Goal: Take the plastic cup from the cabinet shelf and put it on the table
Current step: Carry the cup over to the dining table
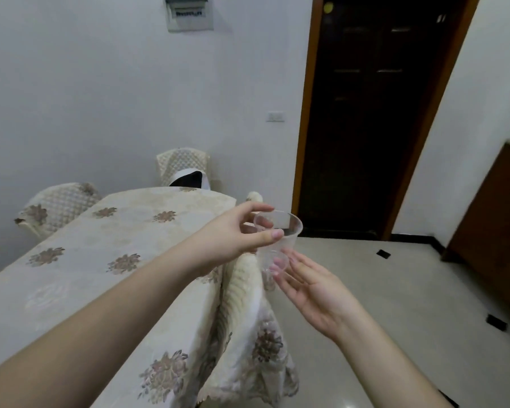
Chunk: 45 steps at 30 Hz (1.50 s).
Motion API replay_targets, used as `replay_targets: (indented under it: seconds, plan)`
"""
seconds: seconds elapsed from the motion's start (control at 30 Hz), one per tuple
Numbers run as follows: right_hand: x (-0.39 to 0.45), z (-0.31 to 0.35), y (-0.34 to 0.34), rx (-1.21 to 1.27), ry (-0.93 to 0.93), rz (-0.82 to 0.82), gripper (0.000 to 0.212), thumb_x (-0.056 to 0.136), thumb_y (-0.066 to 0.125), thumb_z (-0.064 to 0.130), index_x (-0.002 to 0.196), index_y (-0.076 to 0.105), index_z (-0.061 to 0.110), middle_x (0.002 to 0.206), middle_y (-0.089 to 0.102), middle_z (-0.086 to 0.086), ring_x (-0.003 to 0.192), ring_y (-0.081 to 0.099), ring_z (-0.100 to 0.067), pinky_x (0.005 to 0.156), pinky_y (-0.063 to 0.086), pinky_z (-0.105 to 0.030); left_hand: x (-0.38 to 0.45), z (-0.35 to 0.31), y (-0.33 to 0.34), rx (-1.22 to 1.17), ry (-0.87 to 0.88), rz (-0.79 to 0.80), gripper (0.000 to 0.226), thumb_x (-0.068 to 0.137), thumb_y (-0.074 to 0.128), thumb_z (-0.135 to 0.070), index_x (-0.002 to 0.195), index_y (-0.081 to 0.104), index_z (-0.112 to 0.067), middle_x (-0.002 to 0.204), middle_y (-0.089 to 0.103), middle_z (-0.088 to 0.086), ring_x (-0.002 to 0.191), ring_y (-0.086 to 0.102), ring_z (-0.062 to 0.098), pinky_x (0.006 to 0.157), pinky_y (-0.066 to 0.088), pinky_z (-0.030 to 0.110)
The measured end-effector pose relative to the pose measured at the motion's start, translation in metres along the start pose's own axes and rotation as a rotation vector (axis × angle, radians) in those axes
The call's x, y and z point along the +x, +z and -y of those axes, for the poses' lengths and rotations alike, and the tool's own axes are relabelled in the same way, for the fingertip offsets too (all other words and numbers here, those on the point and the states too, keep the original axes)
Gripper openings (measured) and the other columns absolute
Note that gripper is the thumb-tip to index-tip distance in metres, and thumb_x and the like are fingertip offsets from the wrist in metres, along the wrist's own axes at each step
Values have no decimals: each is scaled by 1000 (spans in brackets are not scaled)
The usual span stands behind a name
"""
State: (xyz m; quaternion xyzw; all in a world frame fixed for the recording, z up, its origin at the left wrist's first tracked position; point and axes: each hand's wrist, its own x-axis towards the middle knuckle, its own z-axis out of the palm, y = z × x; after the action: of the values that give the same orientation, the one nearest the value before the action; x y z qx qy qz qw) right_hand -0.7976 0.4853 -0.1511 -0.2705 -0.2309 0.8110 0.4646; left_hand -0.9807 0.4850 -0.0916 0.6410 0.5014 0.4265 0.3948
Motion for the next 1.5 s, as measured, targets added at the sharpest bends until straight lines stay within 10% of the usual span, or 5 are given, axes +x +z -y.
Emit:
replay_targets:
  seconds: [0.67, 1.27, 1.5]
  plan:
    - [169, 220, -153, 32, -45, -89, 29, 89, 58, 3, 117, 59, -1, 120, 65, -26, 95, 72, -28, 86, 56, -34, 303, 2, 139, 109, -30, 159, 70, 69, 75, -55, 131, 52, -30, 116, 63, -2, 102, 66, 13, 90, 57, 40]
    - [439, 304, -135, -133, -33, -5, 69, 52, 82, 12, 117, 62, -2, 111, 72, -19, 98, 71, -23, 89, 54, -33, 548, 77, 50, 72, -57, 64, 63, 77, 74, -47, 133, 51, -30, 115, 62, -3, 105, 64, 14, 95, 53, 45]
    - [525, 348, -148, -173, -35, 37, 49, 68, 75, 14, 114, 66, 1, 106, 74, -16, 101, 70, -24, 83, 57, -29, 633, 99, 41, 88, -53, 38, 65, 75, 73, -53, 133, 49, -33, 117, 62, -7, 106, 64, 13, 98, 51, 46]
